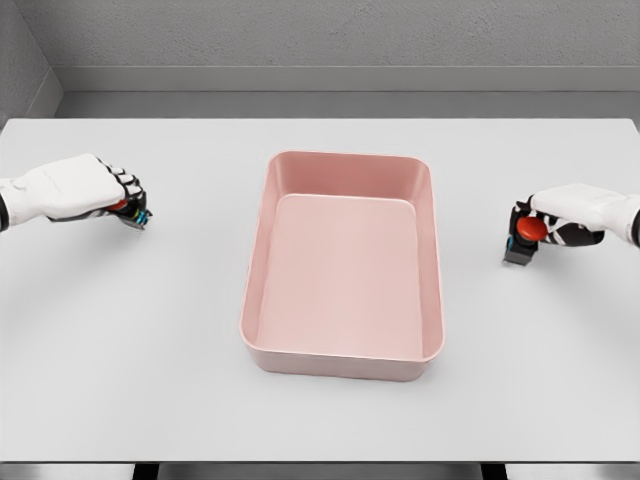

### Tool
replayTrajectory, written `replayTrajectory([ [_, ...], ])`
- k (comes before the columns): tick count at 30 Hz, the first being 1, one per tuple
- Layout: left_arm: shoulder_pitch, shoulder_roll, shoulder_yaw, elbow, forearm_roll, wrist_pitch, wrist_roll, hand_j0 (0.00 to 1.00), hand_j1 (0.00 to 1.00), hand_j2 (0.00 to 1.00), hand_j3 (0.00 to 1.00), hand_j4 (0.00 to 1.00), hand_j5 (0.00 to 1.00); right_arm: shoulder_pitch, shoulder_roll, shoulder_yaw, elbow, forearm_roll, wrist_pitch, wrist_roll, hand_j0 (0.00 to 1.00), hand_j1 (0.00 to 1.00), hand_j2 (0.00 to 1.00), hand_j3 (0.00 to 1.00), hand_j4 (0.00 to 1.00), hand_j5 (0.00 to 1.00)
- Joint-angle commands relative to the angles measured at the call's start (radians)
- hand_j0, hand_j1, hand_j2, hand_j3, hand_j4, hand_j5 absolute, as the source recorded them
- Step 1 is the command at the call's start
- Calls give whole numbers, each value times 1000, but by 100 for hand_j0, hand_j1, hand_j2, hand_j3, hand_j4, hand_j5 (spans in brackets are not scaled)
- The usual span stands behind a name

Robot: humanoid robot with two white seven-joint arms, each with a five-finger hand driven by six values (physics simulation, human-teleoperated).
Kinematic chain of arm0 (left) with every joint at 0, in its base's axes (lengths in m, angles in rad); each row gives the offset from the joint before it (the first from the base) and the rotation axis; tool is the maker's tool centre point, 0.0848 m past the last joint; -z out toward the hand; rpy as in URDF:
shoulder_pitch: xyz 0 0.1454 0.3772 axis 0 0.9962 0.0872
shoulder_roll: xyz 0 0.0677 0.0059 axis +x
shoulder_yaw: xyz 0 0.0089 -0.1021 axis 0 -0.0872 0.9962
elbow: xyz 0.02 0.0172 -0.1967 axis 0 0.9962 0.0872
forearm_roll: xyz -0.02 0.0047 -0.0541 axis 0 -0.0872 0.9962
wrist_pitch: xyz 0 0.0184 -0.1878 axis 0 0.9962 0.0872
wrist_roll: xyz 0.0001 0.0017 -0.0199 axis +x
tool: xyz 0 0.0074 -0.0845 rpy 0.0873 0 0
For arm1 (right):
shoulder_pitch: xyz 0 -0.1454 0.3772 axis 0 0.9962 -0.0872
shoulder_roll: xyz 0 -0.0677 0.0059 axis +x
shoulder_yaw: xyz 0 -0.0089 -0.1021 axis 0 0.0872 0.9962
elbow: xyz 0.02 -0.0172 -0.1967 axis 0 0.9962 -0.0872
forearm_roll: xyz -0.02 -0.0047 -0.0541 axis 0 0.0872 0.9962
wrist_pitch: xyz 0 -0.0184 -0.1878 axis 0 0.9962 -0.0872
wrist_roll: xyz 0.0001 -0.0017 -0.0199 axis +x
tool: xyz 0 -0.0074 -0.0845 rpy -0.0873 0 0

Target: Put the industrial switch in the basket with both arms

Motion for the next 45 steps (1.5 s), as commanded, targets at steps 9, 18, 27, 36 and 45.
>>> replayTrajectory([
  [9, -21, -19, 31, -77, 157, 2, 0, 26, 26, 26, 26, 26, 26, -32, -26, -27, -34, -3, 0, 0, 46, 46, 46, 46, 46, 46],
  [18, -44, -65, 50, -184, 166, 2, 0, 26, 26, 26, 26, 26, 26, -61, -25, -52, -51, -3, -1, 0, 46, 46, 46, 46, 46, 46],
  [27, -51, -140, 50, -269, 174, 2, 0, 26, 26, 26, 26, 26, 26, -115, -14, -58, -51, -4, -86, 0, 46, 46, 46, 46, 46, 46],
  [36, -54, -231, 36, -307, 174, 2, 0, 27, 27, 27, 27, 27, 27, -156, -2, -58, -51, -6, -170, 0, 46, 46, 46, 46, 46, 46],
  [45, -60, -268, -69, -310, 161, 2, -5, 32, 32, 32, 32, 32, 32, -192, 41, -58, -51, -7, -225, 0, 47, 47, 47, 47, 47, 47],
])
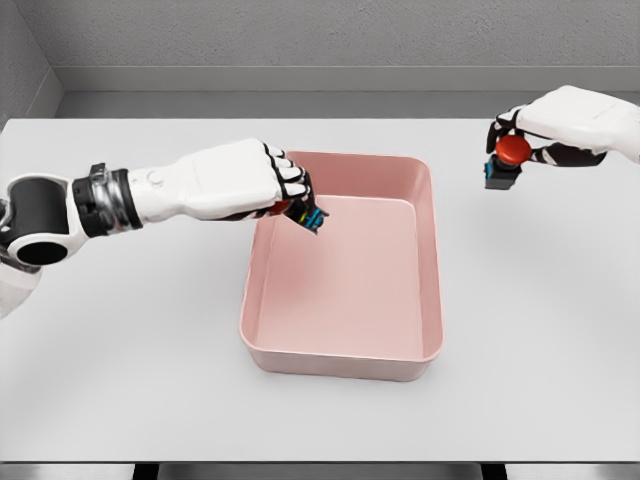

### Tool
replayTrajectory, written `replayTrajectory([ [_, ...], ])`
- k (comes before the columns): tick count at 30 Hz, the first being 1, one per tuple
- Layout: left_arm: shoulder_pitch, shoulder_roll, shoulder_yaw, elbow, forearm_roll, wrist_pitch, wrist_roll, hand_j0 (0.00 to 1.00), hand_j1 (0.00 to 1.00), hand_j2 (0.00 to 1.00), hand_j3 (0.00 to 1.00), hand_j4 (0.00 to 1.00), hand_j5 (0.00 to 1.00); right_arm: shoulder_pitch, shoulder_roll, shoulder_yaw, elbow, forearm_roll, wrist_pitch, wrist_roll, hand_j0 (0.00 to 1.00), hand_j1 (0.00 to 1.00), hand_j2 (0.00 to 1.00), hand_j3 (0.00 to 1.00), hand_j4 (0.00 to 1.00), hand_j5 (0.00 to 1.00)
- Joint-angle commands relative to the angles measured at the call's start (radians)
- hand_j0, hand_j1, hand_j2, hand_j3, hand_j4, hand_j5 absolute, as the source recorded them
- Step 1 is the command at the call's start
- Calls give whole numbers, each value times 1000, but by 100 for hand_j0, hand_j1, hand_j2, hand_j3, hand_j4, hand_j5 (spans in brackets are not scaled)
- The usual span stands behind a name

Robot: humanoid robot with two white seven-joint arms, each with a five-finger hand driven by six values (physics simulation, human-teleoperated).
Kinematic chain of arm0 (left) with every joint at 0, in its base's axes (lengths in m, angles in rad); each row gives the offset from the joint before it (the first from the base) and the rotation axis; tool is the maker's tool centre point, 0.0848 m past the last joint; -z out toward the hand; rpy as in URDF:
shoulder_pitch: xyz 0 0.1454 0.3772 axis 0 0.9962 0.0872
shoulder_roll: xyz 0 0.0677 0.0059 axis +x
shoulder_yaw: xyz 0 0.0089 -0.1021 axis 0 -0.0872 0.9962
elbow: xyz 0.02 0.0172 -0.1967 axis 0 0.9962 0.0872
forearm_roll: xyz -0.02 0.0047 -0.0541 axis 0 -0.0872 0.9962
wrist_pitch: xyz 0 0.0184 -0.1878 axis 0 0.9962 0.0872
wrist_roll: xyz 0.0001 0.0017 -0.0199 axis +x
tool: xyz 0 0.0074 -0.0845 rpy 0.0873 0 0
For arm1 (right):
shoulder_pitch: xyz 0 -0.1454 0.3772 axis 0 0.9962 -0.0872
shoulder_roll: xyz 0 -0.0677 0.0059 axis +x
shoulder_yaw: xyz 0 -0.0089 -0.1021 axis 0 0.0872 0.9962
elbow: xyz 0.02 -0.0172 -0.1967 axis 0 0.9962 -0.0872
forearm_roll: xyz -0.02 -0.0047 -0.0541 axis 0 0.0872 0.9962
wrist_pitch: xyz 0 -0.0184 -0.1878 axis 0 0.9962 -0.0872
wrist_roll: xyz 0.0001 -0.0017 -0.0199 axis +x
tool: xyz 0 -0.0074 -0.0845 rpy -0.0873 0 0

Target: Put the industrial switch in the basket with both arms

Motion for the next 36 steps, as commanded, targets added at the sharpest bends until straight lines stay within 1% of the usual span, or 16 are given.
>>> replayTrajectory([
  [1, 0, -6, -24, 1, 8, 4, -1, 35, 35, 35, 35, 35, 35, 0, 13, 2, 0, -2, -16, 0, 47, 47, 47, 47, 47, 47],
  [2, 0, -8, -24, 1, 8, 4, -1, 39, 39, 39, 39, 39, 39, 0, 13, 2, 0, -2, -19, 0, 47, 47, 47, 47, 47, 47],
  [3, 0, -12, -29, 1, 9, 4, -1, 50, 50, 50, 50, 50, 50, -3, 19, 2, 0, -2, -39, 0, 47, 47, 47, 47, 47, 47],
  [4, 2, -18, -35, 1, 9, 4, 4, 72, 72, 72, 72, 72, 72, -3, 19, 2, 0, -2, -41, 0, 47, 47, 47, 47, 47, 47],
  [5, 0, -18, -43, 1, 9, 4, 4, 88, 88, 88, 88, 88, 88, -3, 22, 2, 0, -2, -42, 0, 47, 47, 47, 47, 47, 47],
  [6, 0, -20, -44, -1, 11, 4, 4, 96, 96, 96, 96, 96, 96, -3, 22, 2, 0, -2, -50, 0, 47, 47, 47, 47, 47, 47],
  [7, -2, -21, -44, 1, 11, 4, 4, 99, 99, 99, 99, 99, 99, -3, 27, 4, 0, -2, -55, 0, 47, 47, 47, 47, 47, 47],
  [12, 0, -54, -55, -1, 11, 4, 4, 100, 100, 100, 100, 100, 100, -17, 67, 14, 0, -2, -65, 0, 47, 47, 47, 47, 47, 47],
  [17, -9, -54, -53, -1, 23, 4, 9, 100, 100, 100, 100, 100, 100, -37, 106, 16, 0, -2, -68, 0, 47, 47, 47, 47, 47, 47],
  [20, -18, -35, -50, -1, 81, 4, 9, 100, 100, 100, 100, 100, 100, -38, 105, 14, 0, -2, -68, 0, 47, 47, 47, 47, 47, 47],
  [23, -20, 58, -32, 2, 144, 4, 9, 100, 100, 100, 100, 100, 100, -49, 106, 14, 0, -2, -68, 0, 47, 47, 47, 47, 47, 47],
  [26, -20, 155, -9, 10, 172, 4, 10, 100, 100, 100, 100, 100, 100, -54, 108, 14, 0, -2, -68, 0, 47, 47, 47, 47, 47, 47],
  [29, -9, 190, 46, 31, 229, 4, 10, 100, 100, 100, 100, 100, 100, -60, 122, 18, 0, -2, -70, 0, 47, 47, 47, 47, 47, 47],
  [31, 3, 218, 89, 73, 262, 4, 10, 100, 100, 100, 100, 100, 100, -90, 142, 53, 0, -2, -75, 0, 47, 47, 47, 47, 47, 47],
  [35, 38, 261, 135, 111, 278, 4, 7, 100, 100, 100, 100, 100, 100, -126, 174, 105, 0, -2, -76, 0, 47, 47, 47, 47, 47, 47],
  [36, 48, 268, 155, 148, 281, 4, 6, 100, 100, 100, 100, 100, 100, -135, 185, 120, 0, -2, -76, 0, 47, 47, 47, 47, 47, 47],
])
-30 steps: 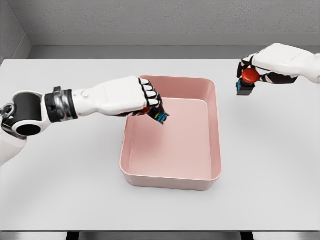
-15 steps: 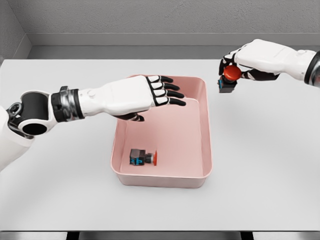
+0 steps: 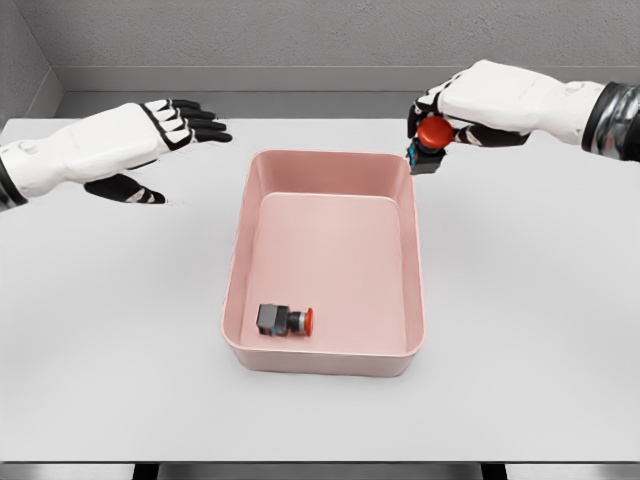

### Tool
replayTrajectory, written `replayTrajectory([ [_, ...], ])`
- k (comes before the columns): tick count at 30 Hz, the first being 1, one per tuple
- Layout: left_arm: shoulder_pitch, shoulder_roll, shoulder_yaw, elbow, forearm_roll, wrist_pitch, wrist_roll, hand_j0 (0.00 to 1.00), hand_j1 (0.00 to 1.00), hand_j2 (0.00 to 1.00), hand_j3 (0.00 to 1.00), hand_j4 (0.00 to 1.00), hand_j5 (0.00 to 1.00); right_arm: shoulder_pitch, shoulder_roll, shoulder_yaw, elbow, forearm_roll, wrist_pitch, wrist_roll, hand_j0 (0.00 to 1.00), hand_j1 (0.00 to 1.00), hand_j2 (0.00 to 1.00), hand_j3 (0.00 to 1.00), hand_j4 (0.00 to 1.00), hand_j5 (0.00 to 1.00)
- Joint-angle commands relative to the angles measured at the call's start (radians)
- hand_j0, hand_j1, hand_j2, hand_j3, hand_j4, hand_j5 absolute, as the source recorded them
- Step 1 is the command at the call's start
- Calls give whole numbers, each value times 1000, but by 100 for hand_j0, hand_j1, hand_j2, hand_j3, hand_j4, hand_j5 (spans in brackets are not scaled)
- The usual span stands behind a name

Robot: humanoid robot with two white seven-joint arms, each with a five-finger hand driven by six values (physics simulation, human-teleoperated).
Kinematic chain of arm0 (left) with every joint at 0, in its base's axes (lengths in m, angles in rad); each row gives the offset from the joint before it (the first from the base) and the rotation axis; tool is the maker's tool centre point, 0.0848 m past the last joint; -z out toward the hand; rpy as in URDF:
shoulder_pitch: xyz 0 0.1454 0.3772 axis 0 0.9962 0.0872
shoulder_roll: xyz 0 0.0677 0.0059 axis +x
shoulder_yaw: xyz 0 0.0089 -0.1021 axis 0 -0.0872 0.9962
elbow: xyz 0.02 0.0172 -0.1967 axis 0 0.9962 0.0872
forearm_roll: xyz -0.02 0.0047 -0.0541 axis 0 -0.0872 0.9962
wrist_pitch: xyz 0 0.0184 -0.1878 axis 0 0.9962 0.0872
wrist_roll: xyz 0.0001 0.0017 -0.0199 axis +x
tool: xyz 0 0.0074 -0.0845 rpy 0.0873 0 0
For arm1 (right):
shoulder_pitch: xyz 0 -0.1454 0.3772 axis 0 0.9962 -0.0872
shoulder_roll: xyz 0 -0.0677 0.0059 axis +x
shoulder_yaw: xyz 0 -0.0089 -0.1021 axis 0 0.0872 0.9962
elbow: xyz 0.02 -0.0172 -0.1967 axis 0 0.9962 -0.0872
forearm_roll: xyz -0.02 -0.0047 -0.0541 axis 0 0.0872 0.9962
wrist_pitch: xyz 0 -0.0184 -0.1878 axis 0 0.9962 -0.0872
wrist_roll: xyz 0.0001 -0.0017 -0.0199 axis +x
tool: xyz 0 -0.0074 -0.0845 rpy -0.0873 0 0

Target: Put the industrial switch in the basket with both arms

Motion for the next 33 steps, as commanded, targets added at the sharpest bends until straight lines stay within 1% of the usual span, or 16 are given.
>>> replayTrajectory([
  [1, 2, 30, 46, 69, 21, 2, 0, 100, 100, 100, 100, 100, 100, -6, 34, 49, 0, -2, 0, 0, 47, 47, 47, 47, 47, 47],
  [4, 31, 38, 53, 125, 57, 2, -1, 100, 100, 100, 100, 100, 100, -35, 73, 95, 0, -2, 0, 0, 48, 48, 48, 48, 48, 48],
  [7, 61, 39, 61, 131, 53, 2, -9, 100, 100, 100, 100, 100, 100, -61, 119, 166, 0, -2, 0, 0, 48, 48, 48, 48, 48, 48],
  [9, 72, 45, 61, 131, 48, 2, -12, 100, 100, 100, 100, 100, 100, -75, 136, 206, 0, -4, 2, 0, 51, 51, 51, 51, 51, 51],
  [10, 80, 47, 61, 131, 48, 2, -12, 100, 100, 100, 100, 100, 100, -77, 139, 210, 0, -4, 2, 0, 70, 70, 70, 70, 70, 70],
  [11, 83, 47, 61, 132, 47, 2, -12, 100, 100, 100, 100, 100, 100, -77, 146, 210, 0, -2, 6, 0, 100, 100, 100, 100, 100, 100],
  [14, 103, 48, 61, 132, 45, 2, -12, 100, 100, 100, 100, 100, 100, -78, 146, 212, 0, -2, 0, 0, 100, 100, 100, 100, 100, 100],
  [21, 103, 45, 61, 131, 45, 2, -12, 100, 100, 100, 100, 100, 100, -78, 129, 203, 0, -2, 0, 0, 100, 100, 100, 100, 100, 100],
  [22, 104, 45, 61, 132, 45, 2, -12, 100, 100, 100, 100, 100, 100, -86, 93, 183, 0, -1, 3, 0, 100, 100, 100, 100, 100, 100],
  [24, 104, 45, 61, 132, 45, 2, -12, 100, 100, 100, 100, 100, 100, -69, 11, 43, 0, -2, 6, 0, 100, 100, 100, 100, 100, 100],
  [26, 104, 45, 61, 131, 45, 2, -12, 100, 100, 100, 100, 100, 100, -55, -37, -5, 0, -5, 0, 0, 100, 100, 100, 100, 100, 100],
  [27, 104, 45, 61, 131, 44, 2, -12, 100, 100, 100, 100, 100, 100, -31, -63, -35, 0, -16, -1, 0, 100, 100, 100, 100, 100, 100],
  [28, 104, 45, 59, 131, 44, 2, -12, 100, 100, 100, 100, 100, 100, 24, -85, -100, 0, -33, -29, 0, 100, 100, 100, 100, 100, 100],
  [29, 104, 45, 59, 129, 44, 2, -12, 100, 100, 100, 100, 100, 100, 75, -104, -138, 0, -41, -63, 0, 100, 100, 100, 100, 100, 100],
  [31, 104, 45, 59, 129, 44, 2, -12, 100, 100, 100, 100, 100, 100, 204, -164, -227, 1, -41, -147, 0, 100, 100, 100, 100, 100, 100],
  [33, 104, 44, 59, 129, 44, 2, -12, 100, 100, 100, 100, 100, 100, 325, -186, -340, 5, -41, -196, 0, 100, 100, 100, 100, 100, 100],
])
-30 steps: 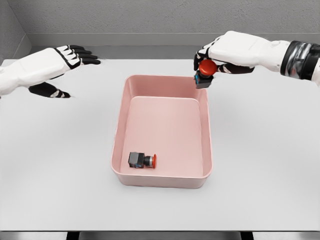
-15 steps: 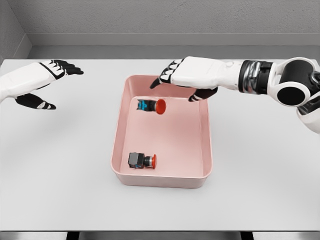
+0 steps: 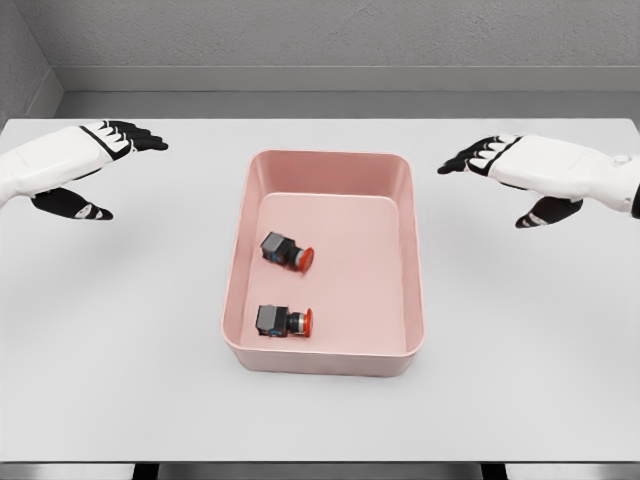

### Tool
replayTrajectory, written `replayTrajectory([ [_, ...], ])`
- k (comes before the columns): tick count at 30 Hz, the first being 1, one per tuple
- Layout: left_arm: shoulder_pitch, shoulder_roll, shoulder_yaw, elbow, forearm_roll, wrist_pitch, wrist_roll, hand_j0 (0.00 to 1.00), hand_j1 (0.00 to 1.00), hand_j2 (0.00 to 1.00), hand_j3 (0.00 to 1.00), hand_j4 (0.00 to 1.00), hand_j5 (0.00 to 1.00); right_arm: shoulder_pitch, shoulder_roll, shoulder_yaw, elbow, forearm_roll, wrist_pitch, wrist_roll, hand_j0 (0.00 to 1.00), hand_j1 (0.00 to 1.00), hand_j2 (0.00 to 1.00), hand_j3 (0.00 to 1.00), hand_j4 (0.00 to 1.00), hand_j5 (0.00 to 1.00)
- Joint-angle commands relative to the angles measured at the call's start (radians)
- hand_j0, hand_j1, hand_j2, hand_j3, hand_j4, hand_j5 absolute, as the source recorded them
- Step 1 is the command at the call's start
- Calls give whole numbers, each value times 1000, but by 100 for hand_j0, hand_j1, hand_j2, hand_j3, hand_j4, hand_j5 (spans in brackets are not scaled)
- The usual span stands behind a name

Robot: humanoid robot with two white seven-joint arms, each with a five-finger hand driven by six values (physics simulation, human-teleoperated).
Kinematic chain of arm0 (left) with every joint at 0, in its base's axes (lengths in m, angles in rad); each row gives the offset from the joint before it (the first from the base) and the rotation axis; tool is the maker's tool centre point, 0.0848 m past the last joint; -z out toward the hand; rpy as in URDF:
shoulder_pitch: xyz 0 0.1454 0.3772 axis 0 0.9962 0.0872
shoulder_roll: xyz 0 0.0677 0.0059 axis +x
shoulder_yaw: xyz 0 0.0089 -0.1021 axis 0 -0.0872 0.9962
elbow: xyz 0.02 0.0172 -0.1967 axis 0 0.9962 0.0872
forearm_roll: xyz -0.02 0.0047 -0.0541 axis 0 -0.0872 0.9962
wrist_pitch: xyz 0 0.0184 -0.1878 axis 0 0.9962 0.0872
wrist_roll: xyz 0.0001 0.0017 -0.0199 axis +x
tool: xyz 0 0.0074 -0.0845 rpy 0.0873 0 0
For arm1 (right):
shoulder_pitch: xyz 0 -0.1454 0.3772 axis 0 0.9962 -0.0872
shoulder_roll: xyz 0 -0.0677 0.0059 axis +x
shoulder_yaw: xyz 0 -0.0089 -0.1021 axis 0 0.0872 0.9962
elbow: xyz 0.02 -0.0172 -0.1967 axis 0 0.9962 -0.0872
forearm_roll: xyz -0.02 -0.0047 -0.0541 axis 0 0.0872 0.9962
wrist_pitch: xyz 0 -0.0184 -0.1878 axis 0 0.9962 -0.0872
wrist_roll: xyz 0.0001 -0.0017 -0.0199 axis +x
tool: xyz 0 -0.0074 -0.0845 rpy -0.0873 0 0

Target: Put the industrial switch in the basket with both arms

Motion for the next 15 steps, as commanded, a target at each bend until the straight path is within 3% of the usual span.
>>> replayTrajectory([
  [1, 0, 0, 0, -2, 6, 2, 1, 100, 100, 100, 100, 100, 100, 11, -47, -161, 3, -11, -79, -1, 100, 100, 100, 100, 100, 100],
  [2, 0, 0, 0, -2, 6, 2, 1, 100, 100, 100, 100, 100, 100, 52, -50, -195, 3, -11, -93, -1, 100, 100, 100, 100, 100, 100],
  [4, 0, 0, 0, -2, 6, 2, 1, 100, 100, 100, 100, 100, 100, 71, -51, -197, 9, -11, -107, -1, 100, 100, 100, 100, 100, 100],
  [15, 2, 0, 0, -3, 6, 2, 1, 100, 100, 100, 100, 100, 100, 74, -50, -192, 3, -11, -107, -1, 100, 100, 100, 100, 100, 100],
])
